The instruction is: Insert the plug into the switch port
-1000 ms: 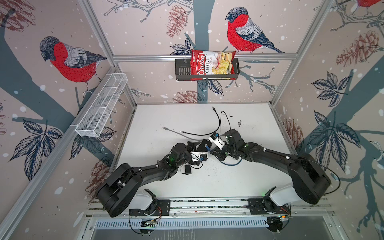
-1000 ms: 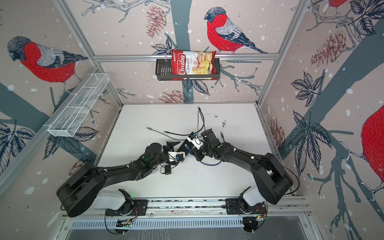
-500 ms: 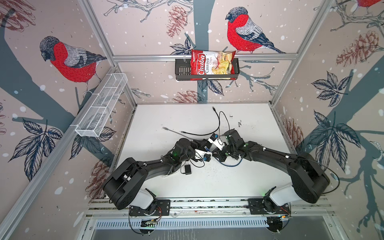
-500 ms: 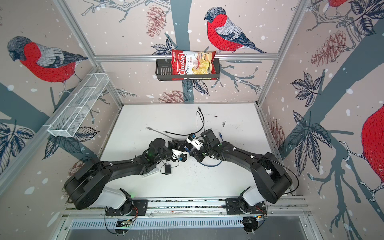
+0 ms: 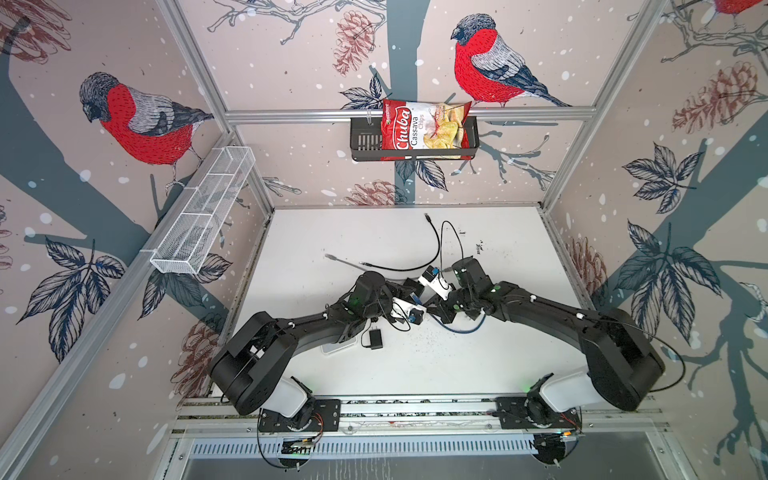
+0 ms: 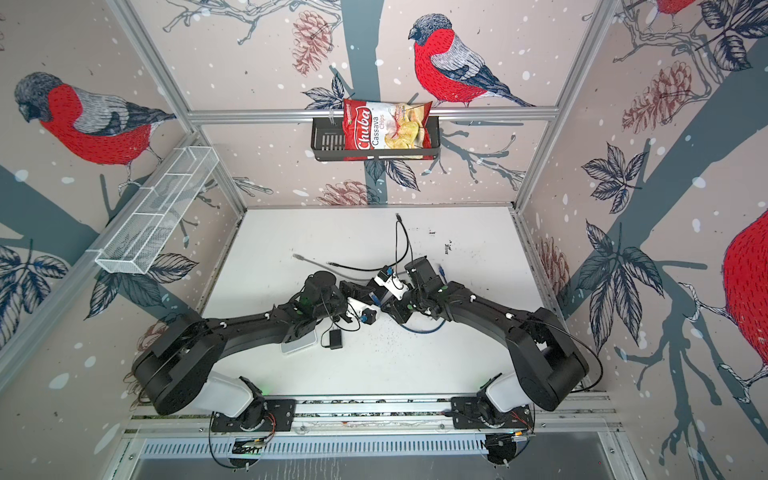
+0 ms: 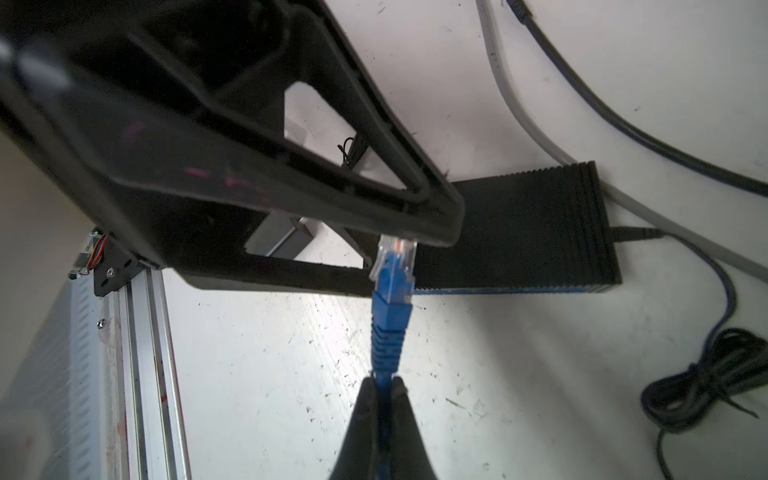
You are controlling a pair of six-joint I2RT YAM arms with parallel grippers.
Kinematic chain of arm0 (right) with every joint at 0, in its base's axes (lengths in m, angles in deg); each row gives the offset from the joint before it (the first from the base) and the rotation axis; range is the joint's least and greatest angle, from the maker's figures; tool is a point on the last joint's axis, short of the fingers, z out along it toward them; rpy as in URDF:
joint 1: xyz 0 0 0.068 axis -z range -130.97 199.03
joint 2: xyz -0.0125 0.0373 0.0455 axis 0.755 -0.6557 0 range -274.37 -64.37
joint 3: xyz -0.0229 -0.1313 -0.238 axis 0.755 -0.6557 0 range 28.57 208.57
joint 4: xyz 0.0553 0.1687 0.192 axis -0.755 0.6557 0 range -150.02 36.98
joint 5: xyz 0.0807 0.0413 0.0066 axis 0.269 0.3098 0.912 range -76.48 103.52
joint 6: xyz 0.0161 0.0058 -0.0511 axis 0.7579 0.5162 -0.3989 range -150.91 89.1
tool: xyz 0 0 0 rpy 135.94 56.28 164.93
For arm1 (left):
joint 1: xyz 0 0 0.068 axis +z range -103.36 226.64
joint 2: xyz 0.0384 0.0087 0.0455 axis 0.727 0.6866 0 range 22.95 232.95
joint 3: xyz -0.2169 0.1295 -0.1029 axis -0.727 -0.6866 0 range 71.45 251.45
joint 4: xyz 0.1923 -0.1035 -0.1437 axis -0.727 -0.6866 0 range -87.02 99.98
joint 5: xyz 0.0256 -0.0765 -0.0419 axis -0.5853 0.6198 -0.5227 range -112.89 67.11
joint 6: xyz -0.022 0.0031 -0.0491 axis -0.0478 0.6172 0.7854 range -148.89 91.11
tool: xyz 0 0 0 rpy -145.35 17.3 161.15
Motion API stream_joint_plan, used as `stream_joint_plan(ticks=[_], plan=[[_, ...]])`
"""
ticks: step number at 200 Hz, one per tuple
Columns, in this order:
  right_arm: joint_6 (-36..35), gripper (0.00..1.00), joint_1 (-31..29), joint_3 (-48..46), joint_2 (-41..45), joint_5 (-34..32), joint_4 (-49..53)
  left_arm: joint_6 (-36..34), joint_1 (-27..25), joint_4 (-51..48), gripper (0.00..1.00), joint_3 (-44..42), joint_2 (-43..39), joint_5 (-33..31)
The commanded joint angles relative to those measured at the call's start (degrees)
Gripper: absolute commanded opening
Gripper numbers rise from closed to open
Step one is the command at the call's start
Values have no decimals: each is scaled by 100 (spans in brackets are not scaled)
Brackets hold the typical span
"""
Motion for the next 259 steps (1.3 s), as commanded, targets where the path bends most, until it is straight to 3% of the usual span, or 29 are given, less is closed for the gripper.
stream_joint_plan(ticks=[1, 85, 146, 182, 259], plan=[[-67, 4, 0, 19, 45, 191, 3, -200, 7, -222, 40, 137, 68, 161], [-75, 5, 44, 36, 36, 286, 26, -404, 7, -959, 10, 579, 201, 338], [9, 13, 17, -60, 118, -49, -193, -383, 7, -1040, 6, 594, 143, 341], [-79, 31, -158, -609, 661, -798, -1007, -281, 7, -1171, 5, 634, 100, 422], [-1211, 40, -456, -2109, 1849, -1666, -2945, 60, 21, -1543, 5, 738, -14, 604]])
